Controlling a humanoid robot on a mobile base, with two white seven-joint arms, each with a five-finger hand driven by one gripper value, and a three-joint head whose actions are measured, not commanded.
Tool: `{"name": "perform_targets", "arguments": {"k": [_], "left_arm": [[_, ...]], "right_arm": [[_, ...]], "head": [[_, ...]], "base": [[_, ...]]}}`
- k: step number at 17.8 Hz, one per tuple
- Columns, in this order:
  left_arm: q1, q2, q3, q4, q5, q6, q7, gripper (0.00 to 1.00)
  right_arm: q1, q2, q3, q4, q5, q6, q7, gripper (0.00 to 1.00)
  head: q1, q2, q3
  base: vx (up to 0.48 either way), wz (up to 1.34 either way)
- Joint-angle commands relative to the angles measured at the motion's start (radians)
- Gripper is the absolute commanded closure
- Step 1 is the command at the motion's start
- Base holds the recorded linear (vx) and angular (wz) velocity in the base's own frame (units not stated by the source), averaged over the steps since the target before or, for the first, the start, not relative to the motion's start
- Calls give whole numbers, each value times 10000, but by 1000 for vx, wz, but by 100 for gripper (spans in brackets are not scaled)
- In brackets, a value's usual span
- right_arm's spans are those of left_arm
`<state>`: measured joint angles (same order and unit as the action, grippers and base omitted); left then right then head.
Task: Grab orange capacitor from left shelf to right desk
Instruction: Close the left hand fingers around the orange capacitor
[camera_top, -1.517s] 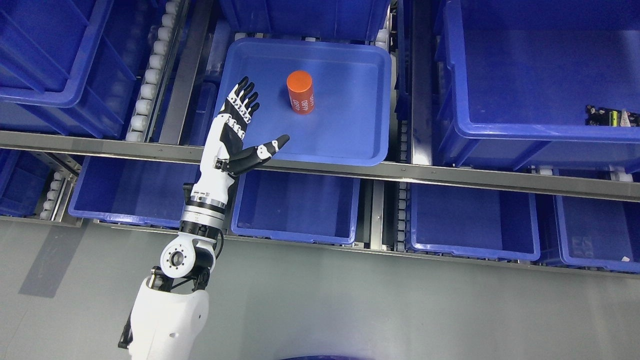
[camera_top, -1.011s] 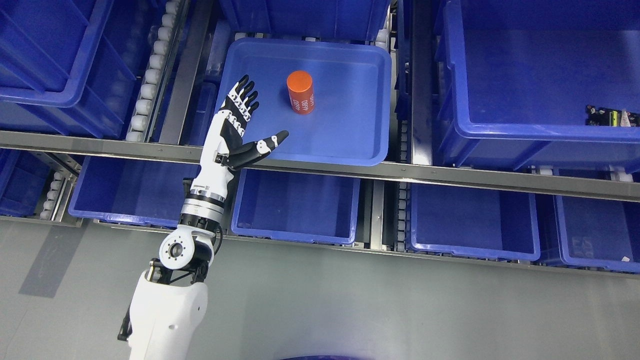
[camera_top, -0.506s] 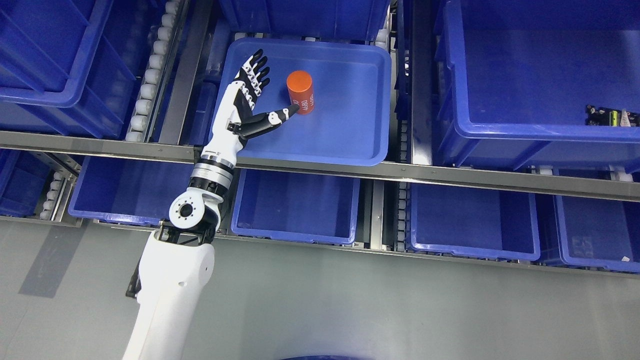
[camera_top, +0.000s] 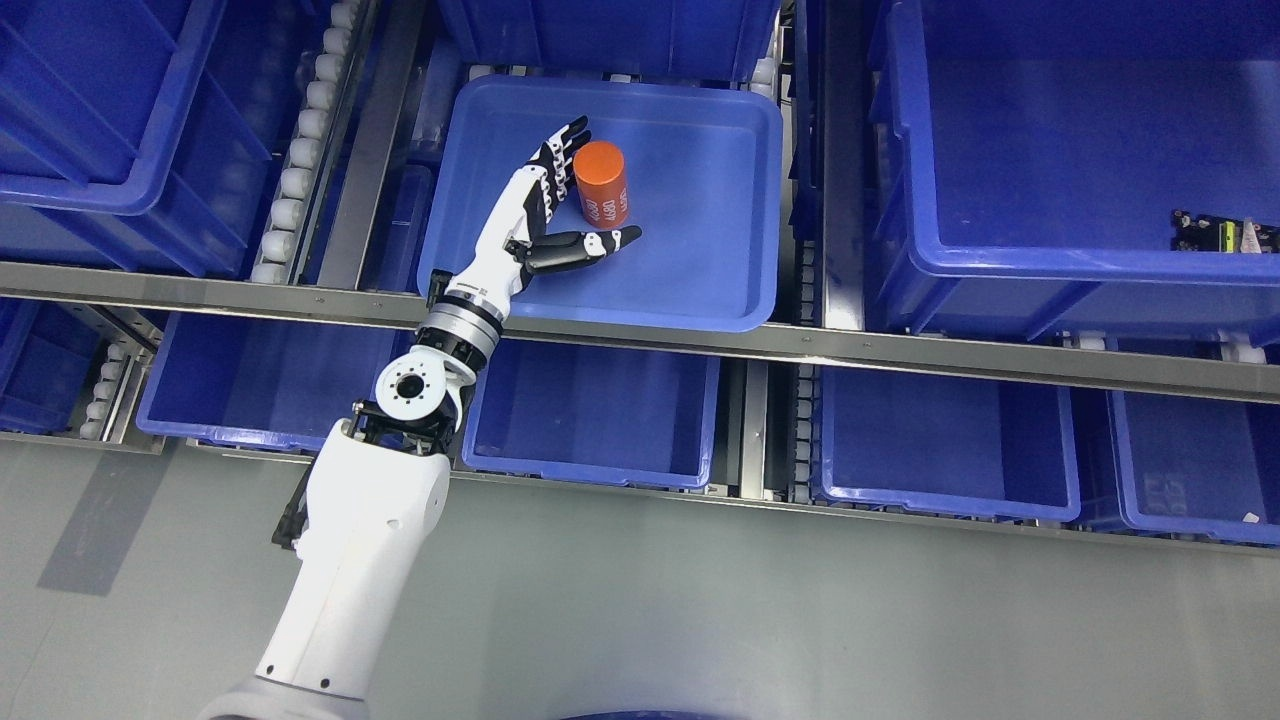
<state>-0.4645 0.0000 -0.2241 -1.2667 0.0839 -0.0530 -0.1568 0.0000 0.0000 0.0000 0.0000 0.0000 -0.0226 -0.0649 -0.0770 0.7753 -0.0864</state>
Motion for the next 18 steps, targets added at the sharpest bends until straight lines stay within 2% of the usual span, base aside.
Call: {"name": "perform_targets", "arguments": {"k": [1, 4, 9, 14, 18], "left_arm": [[-815, 175, -366, 1944, -118, -7, -179, 4], [-846, 175, -351, 2067, -118, -7, -655, 7], [-1276, 175, -336, 2497, -118, -114, -687, 16], [-1322, 175, -15, 2543, -72, -710, -672, 50], [-1215, 175, 93, 2558, 66, -1401, -672, 72]], "right_arm": [[230, -175, -107, -175, 61, -4, 5, 0], [230, -175, -107, -175, 61, -4, 5, 0], [215, -175, -107, -175, 61, -4, 5, 0], [230, -175, -107, -175, 61, -4, 5, 0], [230, -175, -107, -175, 61, -4, 5, 0]], "head": [[0, 0, 0], [0, 0, 0], [0, 0, 0], [0, 0, 0], [0, 0, 0]], "base": [[0, 0], [0, 0], [0, 0], [0, 0], [0, 0]]}}
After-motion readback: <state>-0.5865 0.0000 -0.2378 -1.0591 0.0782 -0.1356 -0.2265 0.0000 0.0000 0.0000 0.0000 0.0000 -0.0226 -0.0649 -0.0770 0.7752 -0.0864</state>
